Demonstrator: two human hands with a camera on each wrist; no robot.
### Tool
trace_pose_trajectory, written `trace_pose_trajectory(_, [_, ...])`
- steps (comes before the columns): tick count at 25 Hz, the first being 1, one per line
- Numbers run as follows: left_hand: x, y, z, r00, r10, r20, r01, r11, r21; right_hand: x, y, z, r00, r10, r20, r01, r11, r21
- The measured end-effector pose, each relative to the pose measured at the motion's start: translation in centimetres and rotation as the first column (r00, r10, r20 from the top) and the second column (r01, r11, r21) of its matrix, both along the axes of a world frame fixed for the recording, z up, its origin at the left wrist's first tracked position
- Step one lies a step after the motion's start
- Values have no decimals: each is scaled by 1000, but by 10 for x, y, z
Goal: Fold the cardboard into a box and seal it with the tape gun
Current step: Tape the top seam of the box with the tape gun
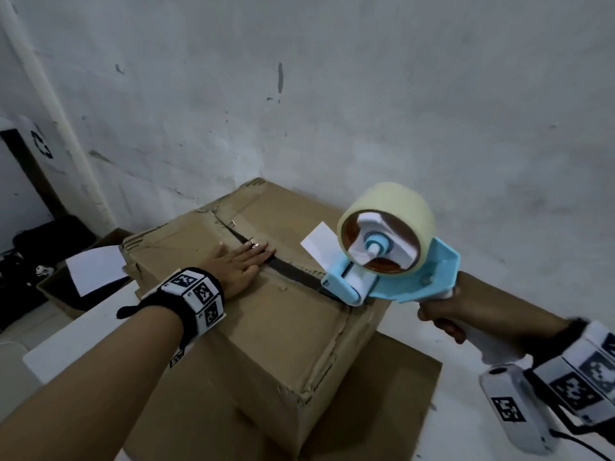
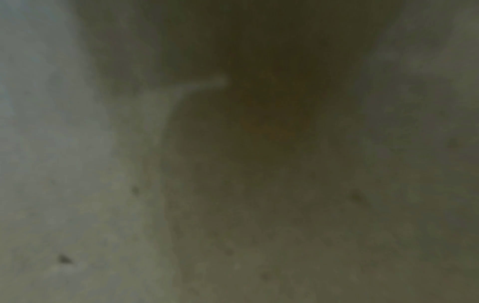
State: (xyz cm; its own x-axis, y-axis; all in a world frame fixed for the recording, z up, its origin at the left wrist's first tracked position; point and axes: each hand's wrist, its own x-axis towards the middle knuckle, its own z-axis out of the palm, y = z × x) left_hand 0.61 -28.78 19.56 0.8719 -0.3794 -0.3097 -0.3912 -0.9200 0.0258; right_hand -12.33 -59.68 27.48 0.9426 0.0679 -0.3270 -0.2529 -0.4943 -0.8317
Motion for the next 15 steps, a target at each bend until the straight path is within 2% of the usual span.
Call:
trace_pose_trajectory(4, [3,-1,-1,1000,-7,9,7,1000,-26,-20,-17,-7,992,-123,7,121,987,102])
trace_pose_trajectory(9, [-13,-5,8,994,57,92,-50,996,-79,-28,-19,-38,990,-139,-20,140,964,226])
trace_pose_trajectory(12, [-50,-28,21,996,23,82,-5,978,-208,-24,-27,-53,990,-142,2,138,964,228])
trace_pose_trajectory(14, [-92,-59,23,998,-57,40,64,973,-223,-21,-31,-60,992,-123,24,113,963,246])
trace_pose_trajectory(15, [-114,-78,25,998,-56,0,55,977,-204,-19,-32,-63,993,-108,37,95,962,256])
